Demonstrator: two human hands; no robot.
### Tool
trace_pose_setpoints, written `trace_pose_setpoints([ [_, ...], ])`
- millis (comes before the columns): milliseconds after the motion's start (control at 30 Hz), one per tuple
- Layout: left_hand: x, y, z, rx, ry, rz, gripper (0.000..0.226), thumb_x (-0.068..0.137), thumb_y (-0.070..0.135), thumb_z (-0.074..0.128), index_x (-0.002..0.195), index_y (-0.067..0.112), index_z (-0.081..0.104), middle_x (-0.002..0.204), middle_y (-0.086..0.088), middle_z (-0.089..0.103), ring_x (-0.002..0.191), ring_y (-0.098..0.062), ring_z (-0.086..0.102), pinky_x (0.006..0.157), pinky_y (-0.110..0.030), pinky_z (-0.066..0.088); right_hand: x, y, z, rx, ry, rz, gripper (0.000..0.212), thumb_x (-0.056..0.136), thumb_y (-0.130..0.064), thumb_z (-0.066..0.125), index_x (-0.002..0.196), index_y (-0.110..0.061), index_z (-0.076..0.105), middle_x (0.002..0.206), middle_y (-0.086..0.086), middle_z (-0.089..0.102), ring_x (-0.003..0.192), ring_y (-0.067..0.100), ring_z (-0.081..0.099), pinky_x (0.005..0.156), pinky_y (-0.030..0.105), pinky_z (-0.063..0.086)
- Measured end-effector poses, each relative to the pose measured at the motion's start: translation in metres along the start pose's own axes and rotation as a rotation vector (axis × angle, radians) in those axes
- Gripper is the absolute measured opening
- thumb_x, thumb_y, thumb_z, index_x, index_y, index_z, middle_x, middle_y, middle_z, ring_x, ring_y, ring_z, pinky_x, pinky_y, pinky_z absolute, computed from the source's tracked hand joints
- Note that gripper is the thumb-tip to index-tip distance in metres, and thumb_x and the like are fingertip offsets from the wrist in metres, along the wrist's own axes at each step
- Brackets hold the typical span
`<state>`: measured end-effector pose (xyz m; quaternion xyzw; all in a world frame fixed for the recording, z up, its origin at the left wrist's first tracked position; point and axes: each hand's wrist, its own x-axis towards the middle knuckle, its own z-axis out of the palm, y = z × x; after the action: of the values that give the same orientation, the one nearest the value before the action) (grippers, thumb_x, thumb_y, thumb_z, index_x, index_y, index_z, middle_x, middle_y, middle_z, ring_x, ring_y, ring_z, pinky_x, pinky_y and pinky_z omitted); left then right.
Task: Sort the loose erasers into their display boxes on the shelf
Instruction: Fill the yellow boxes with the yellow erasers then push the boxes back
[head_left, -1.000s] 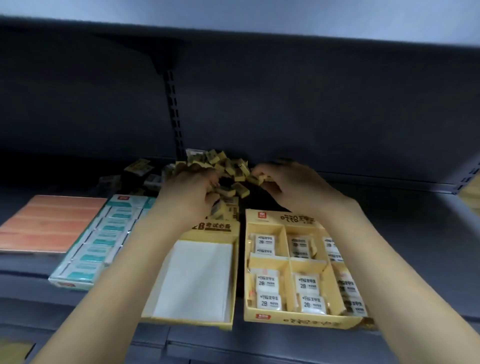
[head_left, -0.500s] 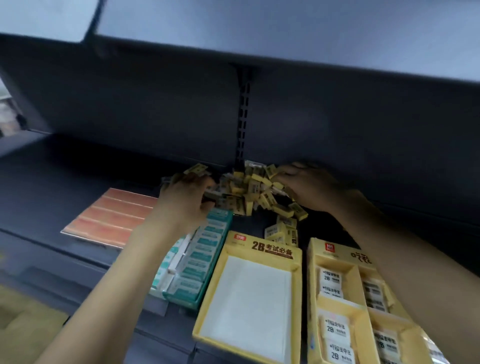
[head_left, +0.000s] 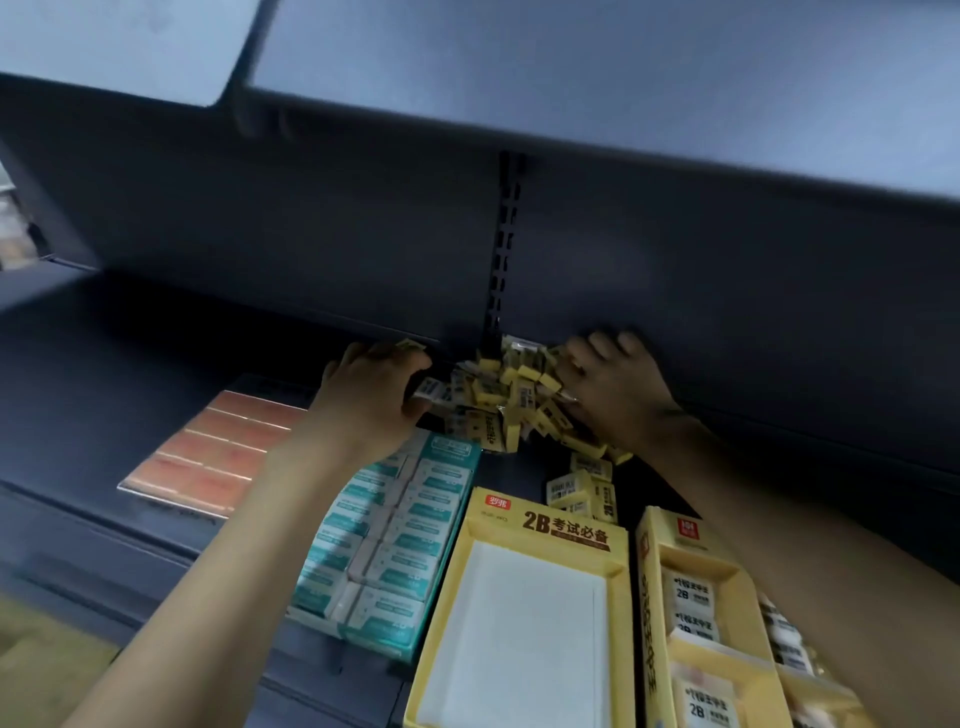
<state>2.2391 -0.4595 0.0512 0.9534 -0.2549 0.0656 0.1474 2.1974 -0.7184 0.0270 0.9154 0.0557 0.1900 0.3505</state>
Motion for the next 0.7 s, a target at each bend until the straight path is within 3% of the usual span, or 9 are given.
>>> trace_pose_setpoints([
  [167, -0.001, -0.004, -0.001, -0.006, -0.007, -0.003, 0.044, 0.091, 0.035, 0.052, 0.133, 0.028, 0.043, 0.137, -0.002, 0.044, 0.127, -0.028, 0.033, 0.100, -0.039, 0.029, -0.005, 0.006, 0.011, 0.048, 0.020, 0.060, 0.043, 0.077, -0.052, 0.059, 0.081, -0.009, 0.063, 0.078, 0.010, 0.061, 0.073, 0.029, 0.056, 0.072, 0.040, 0.030],
  [267, 0.000, -0.004, 0.000, -0.005, -0.017, 0.004, 0.043, 0.091, 0.036, 0.051, 0.133, 0.027, 0.044, 0.137, -0.001, 0.044, 0.128, -0.027, 0.033, 0.100, -0.038, 0.028, -0.008, 0.006, 0.010, 0.034, 0.050, 0.052, 0.043, 0.065, -0.049, 0.074, 0.080, -0.009, 0.064, 0.073, 0.009, 0.062, 0.070, 0.028, 0.057, 0.069, 0.037, 0.034],
  [400, 0.003, 0.001, 0.004, -0.021, -0.017, 0.041, 0.040, 0.090, 0.035, 0.052, 0.129, 0.027, 0.047, 0.136, 0.002, 0.045, 0.126, -0.026, 0.035, 0.099, -0.038, 0.029, -0.012, 0.002, 0.017, 0.015, 0.180, -0.060, 0.030, 0.065, -0.030, 0.076, 0.086, -0.010, 0.066, 0.082, 0.008, 0.062, 0.076, 0.026, 0.053, 0.065, 0.033, 0.042],
  [467, 0.004, 0.003, 0.006, -0.029, -0.023, 0.062, 0.038, 0.090, 0.037, 0.052, 0.127, 0.028, 0.049, 0.134, 0.003, 0.047, 0.125, -0.025, 0.037, 0.098, -0.038, 0.030, -0.014, 0.001, 0.020, 0.033, 0.293, -0.144, 0.016, 0.074, -0.019, 0.064, 0.087, -0.010, 0.067, 0.087, 0.009, 0.063, 0.080, 0.026, 0.048, 0.063, 0.033, 0.044],
  [533, 0.004, 0.004, 0.009, -0.034, -0.030, 0.076, 0.037, 0.090, 0.038, 0.052, 0.125, 0.028, 0.049, 0.133, 0.003, 0.047, 0.124, -0.024, 0.038, 0.097, -0.037, 0.031, -0.015, 0.001, 0.018, 0.064, 0.341, -0.177, 0.017, 0.074, -0.016, 0.059, 0.085, -0.009, 0.069, 0.087, 0.009, 0.065, 0.081, 0.026, 0.048, 0.061, 0.031, 0.047],
  [700, 0.002, 0.006, 0.011, -0.026, -0.049, 0.088, 0.036, 0.091, 0.038, 0.051, 0.125, 0.028, 0.050, 0.134, 0.004, 0.048, 0.127, -0.023, 0.036, 0.099, -0.036, 0.028, -0.013, 0.004, 0.015, 0.105, 0.225, -0.172, 0.015, 0.079, -0.016, 0.057, 0.086, -0.007, 0.067, 0.083, 0.011, 0.066, 0.074, 0.026, 0.061, 0.057, 0.030, 0.050],
])
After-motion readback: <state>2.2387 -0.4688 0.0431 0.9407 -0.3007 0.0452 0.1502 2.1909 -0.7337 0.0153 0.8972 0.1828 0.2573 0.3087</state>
